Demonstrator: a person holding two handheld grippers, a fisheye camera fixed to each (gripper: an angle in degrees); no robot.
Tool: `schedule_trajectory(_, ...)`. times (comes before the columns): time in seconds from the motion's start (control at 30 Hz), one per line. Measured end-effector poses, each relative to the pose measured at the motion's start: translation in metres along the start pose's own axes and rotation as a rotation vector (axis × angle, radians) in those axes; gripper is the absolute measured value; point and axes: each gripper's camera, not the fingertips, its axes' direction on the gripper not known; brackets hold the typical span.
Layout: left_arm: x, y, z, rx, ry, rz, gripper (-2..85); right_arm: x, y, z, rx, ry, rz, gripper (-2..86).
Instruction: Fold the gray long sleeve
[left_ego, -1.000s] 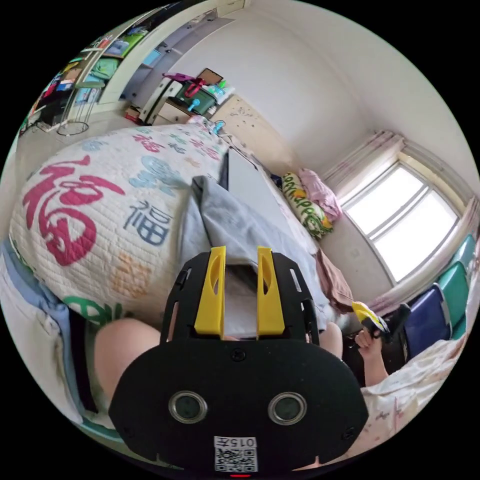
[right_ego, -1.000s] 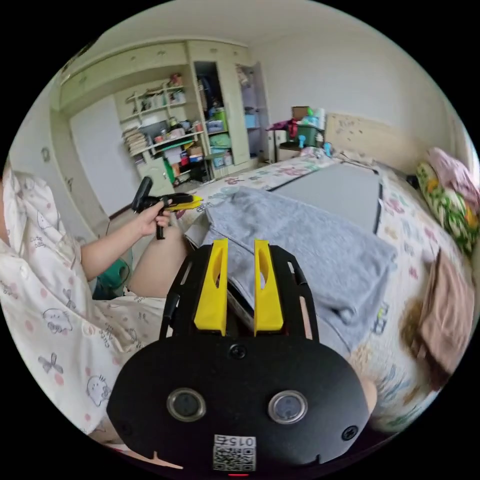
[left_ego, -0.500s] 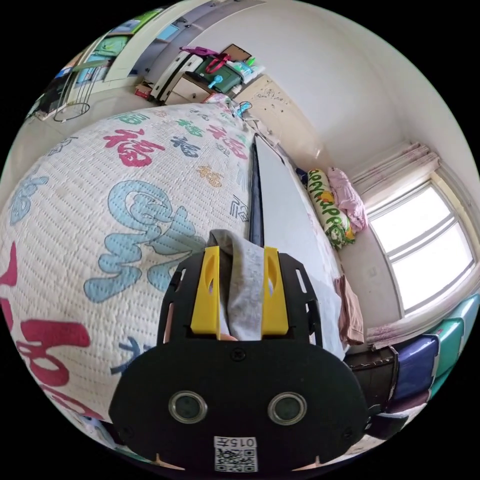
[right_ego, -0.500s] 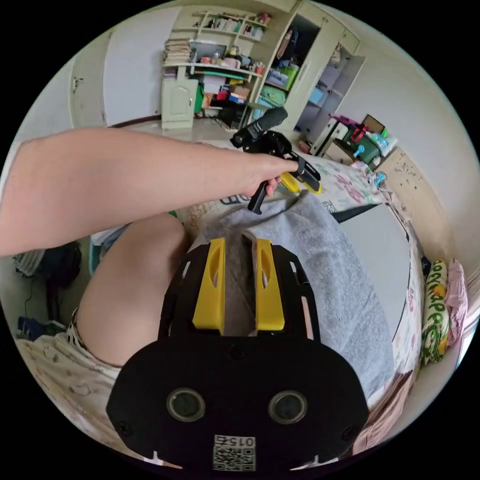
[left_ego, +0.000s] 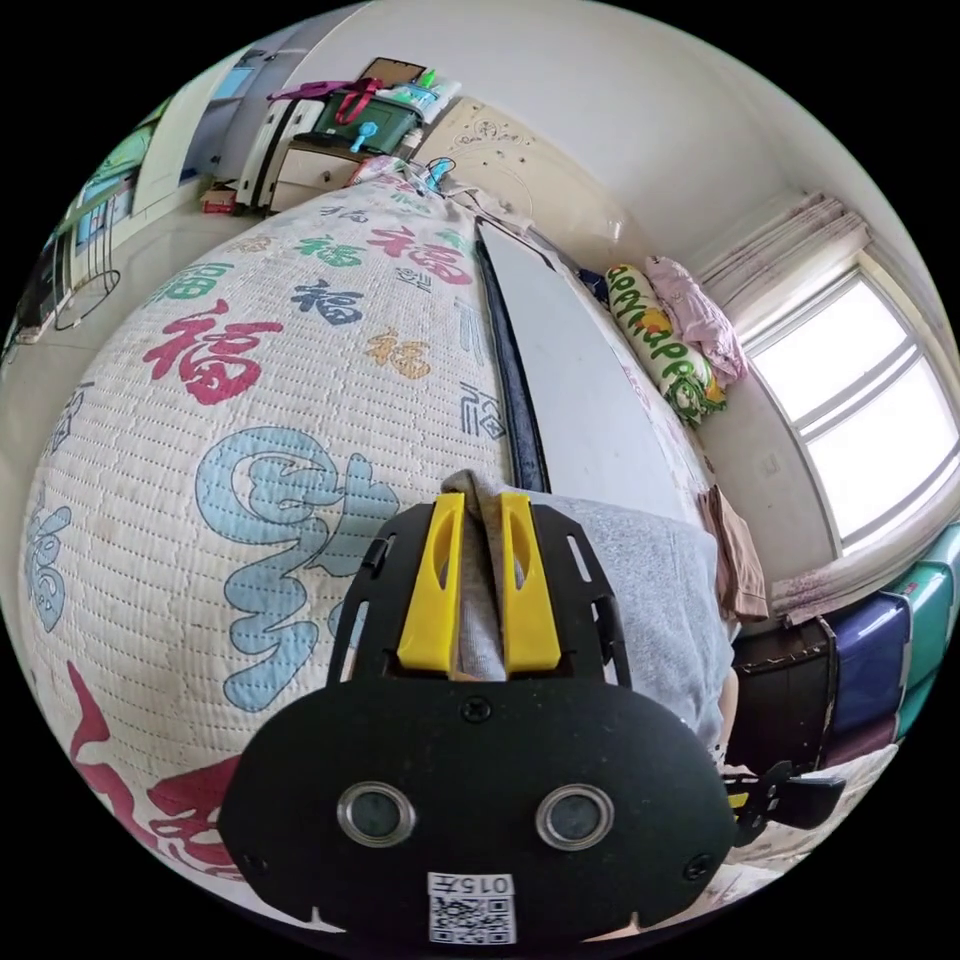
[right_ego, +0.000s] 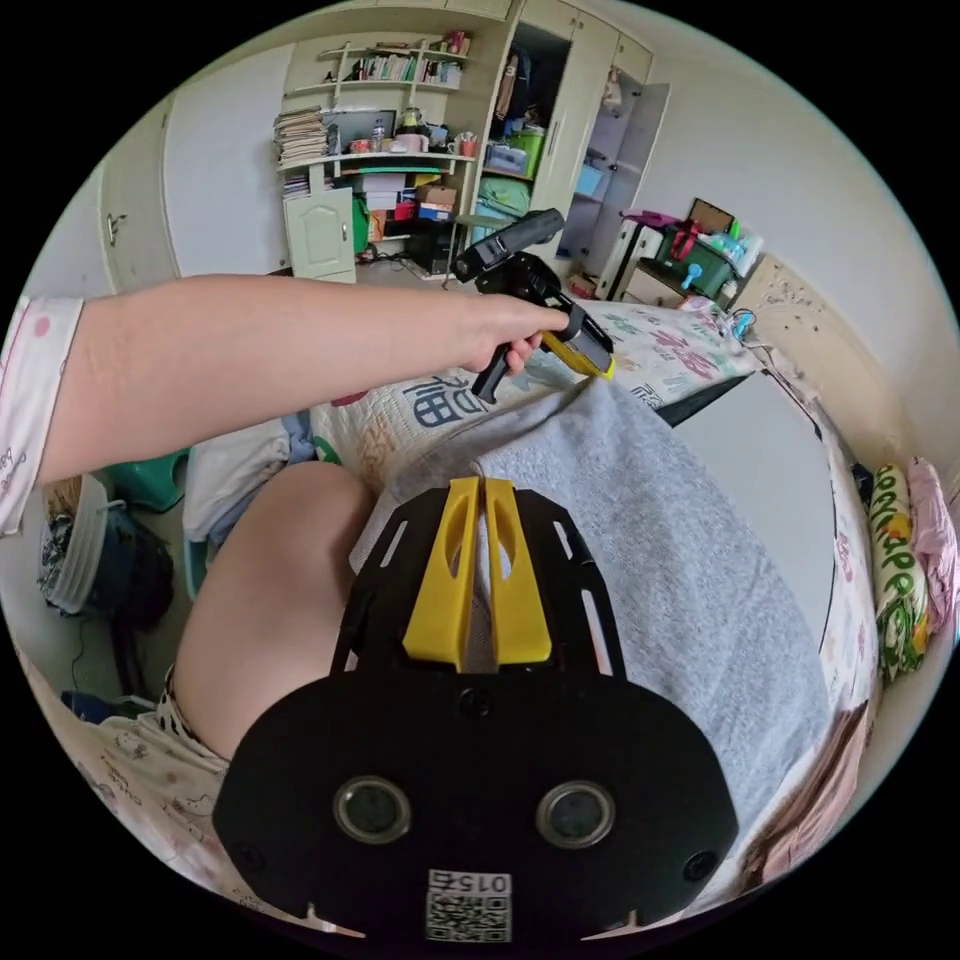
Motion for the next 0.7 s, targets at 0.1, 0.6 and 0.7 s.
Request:
schedule_trajectory(0.1, -0.006, -0.001, -0.005, 0.056, -0.018, -0.017, 2.4, 0.000, 0.004, 0.006, -0.001, -0.047, -0.009, -0.1)
schedule_trajectory(0.6, -0.040, 0.023, -0.016, 0.032, 0.152, -0.083, 11.3, -0.002, 0.024, 0.062, -0.063, -0.011, 0.020, 0.1)
schedule_trajectory(0.7, -0.052, 0.013, -0.003, -0.009, 0.122, -0.161, 4.2, -0.003, 0.023, 0.054, -0.039, -0.005, 0.012, 0.1)
